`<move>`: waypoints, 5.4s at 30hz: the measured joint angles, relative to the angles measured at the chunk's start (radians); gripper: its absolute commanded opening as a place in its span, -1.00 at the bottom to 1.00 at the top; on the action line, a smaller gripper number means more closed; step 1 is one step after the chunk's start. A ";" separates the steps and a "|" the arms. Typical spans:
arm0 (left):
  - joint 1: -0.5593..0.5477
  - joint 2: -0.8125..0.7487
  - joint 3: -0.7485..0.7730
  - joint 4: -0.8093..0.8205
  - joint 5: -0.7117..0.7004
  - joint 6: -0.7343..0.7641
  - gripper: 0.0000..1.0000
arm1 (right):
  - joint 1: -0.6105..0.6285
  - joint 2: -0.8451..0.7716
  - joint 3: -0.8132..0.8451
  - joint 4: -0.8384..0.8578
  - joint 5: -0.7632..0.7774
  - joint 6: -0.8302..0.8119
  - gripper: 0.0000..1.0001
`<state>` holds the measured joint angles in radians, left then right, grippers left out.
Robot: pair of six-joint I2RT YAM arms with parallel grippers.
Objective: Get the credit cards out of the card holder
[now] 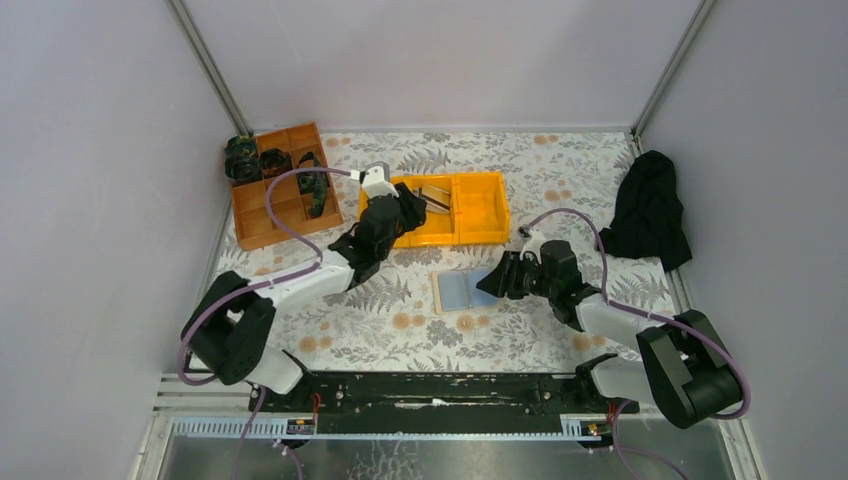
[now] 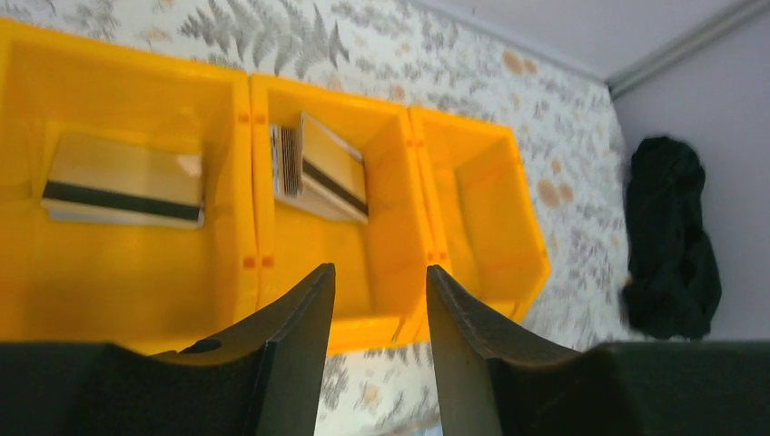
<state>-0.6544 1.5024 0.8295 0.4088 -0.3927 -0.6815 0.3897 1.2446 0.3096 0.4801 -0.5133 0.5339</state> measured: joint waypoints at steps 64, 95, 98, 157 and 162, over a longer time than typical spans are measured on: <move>0.152 -0.080 -0.096 -0.455 0.212 0.003 -0.08 | 0.567 0.541 0.747 -0.735 0.888 -0.114 -0.39; 0.158 -0.057 -0.096 -0.455 0.256 0.003 -0.08 | 0.567 0.469 0.724 -0.731 0.895 -0.114 0.07; 0.158 -0.054 -0.096 -0.455 0.256 0.003 -0.08 | 0.567 0.478 0.724 -0.737 0.894 -0.120 0.08; 0.168 -0.022 -0.106 -0.400 0.415 0.002 -0.11 | 0.487 0.177 0.423 -0.487 0.746 -0.084 -1.00; 0.171 -0.023 -0.244 -0.104 0.649 -0.070 -0.11 | 0.467 0.154 0.344 -0.443 0.715 -0.046 -1.00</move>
<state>-0.4835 1.4792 0.5858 0.3046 0.2558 -0.7517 0.8562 1.3987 0.6537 0.0372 0.2016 0.4881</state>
